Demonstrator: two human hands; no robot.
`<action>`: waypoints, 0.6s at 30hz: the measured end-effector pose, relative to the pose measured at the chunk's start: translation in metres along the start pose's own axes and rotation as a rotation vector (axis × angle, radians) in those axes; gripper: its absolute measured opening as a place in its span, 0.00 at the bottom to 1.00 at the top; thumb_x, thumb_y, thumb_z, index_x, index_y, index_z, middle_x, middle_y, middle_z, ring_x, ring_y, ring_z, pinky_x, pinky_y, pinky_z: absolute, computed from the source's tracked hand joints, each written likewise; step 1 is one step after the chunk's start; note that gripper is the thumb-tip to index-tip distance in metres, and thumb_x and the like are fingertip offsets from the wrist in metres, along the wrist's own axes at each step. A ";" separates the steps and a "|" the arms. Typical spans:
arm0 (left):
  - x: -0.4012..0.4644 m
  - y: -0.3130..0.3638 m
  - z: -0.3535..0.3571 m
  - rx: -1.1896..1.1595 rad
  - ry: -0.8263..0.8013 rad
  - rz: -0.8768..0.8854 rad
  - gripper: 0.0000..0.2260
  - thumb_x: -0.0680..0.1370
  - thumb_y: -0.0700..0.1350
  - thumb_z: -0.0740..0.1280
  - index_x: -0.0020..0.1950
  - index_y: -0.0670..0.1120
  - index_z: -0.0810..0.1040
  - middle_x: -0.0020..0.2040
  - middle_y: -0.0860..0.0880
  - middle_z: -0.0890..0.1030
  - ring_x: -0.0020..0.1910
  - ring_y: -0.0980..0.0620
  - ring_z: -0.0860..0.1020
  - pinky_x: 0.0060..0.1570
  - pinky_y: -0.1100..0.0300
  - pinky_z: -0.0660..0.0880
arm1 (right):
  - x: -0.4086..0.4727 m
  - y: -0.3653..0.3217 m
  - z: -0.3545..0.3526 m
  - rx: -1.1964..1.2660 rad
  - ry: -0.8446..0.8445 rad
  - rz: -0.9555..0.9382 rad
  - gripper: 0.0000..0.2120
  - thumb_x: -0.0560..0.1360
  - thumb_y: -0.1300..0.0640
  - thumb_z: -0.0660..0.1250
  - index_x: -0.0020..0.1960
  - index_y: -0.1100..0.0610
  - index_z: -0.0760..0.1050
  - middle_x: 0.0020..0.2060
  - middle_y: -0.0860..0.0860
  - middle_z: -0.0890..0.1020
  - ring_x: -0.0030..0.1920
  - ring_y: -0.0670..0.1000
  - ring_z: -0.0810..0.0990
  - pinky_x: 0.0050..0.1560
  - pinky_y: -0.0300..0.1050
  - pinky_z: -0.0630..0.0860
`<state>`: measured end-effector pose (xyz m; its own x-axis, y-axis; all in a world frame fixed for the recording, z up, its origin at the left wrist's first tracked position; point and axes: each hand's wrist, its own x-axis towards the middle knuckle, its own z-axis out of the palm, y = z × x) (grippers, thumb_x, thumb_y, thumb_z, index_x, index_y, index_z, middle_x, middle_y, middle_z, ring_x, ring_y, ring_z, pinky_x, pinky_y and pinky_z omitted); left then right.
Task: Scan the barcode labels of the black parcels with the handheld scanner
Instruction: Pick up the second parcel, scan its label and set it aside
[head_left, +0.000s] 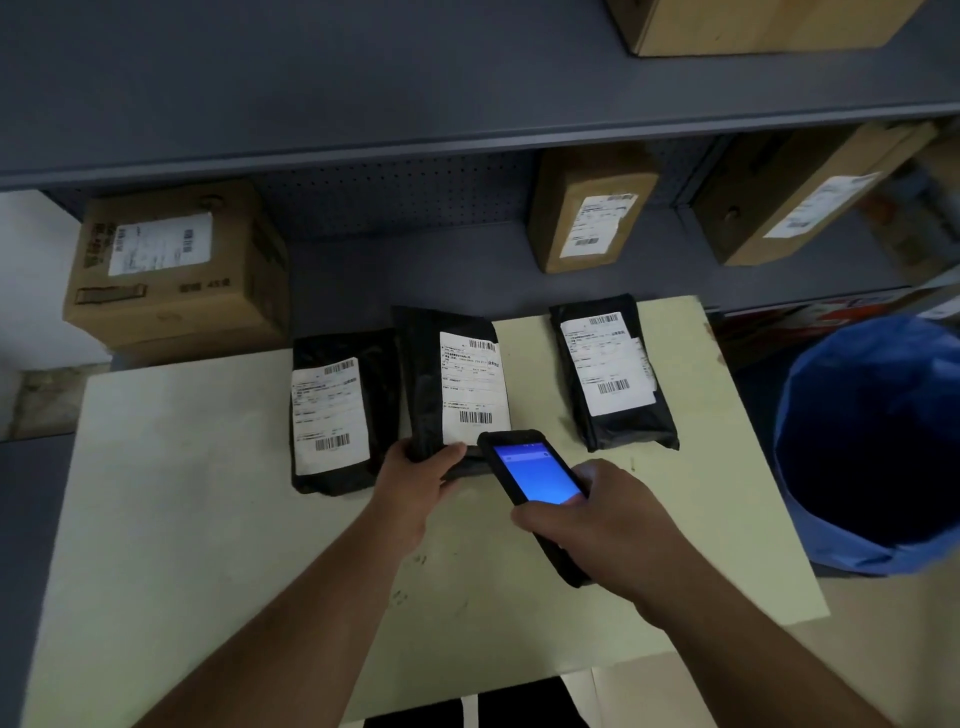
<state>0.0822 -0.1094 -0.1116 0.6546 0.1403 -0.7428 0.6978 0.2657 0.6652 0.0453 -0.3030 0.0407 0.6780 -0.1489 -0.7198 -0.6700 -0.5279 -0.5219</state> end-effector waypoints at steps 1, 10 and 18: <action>0.001 -0.001 0.004 0.008 -0.003 -0.005 0.13 0.77 0.38 0.75 0.61 0.43 0.82 0.58 0.43 0.87 0.56 0.47 0.86 0.49 0.58 0.83 | 0.002 0.003 -0.003 0.005 0.006 -0.001 0.18 0.67 0.47 0.79 0.47 0.55 0.75 0.35 0.48 0.78 0.28 0.49 0.74 0.28 0.41 0.72; 0.019 -0.012 0.031 0.059 0.030 -0.019 0.12 0.77 0.38 0.76 0.60 0.42 0.82 0.57 0.43 0.87 0.52 0.50 0.86 0.37 0.66 0.83 | 0.014 0.020 -0.028 0.049 0.017 0.013 0.17 0.67 0.48 0.79 0.47 0.54 0.75 0.33 0.47 0.78 0.24 0.46 0.72 0.29 0.41 0.72; 0.038 -0.021 0.054 0.206 0.060 0.006 0.23 0.72 0.48 0.78 0.66 0.47 0.81 0.59 0.48 0.87 0.55 0.49 0.86 0.55 0.53 0.83 | 0.018 0.036 -0.045 0.082 0.012 0.048 0.18 0.68 0.49 0.78 0.51 0.55 0.77 0.33 0.48 0.77 0.23 0.48 0.72 0.29 0.41 0.72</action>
<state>0.1081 -0.1607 -0.1498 0.6451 0.1992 -0.7376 0.7423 0.0652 0.6669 0.0467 -0.3628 0.0299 0.6480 -0.1821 -0.7396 -0.7237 -0.4499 -0.5233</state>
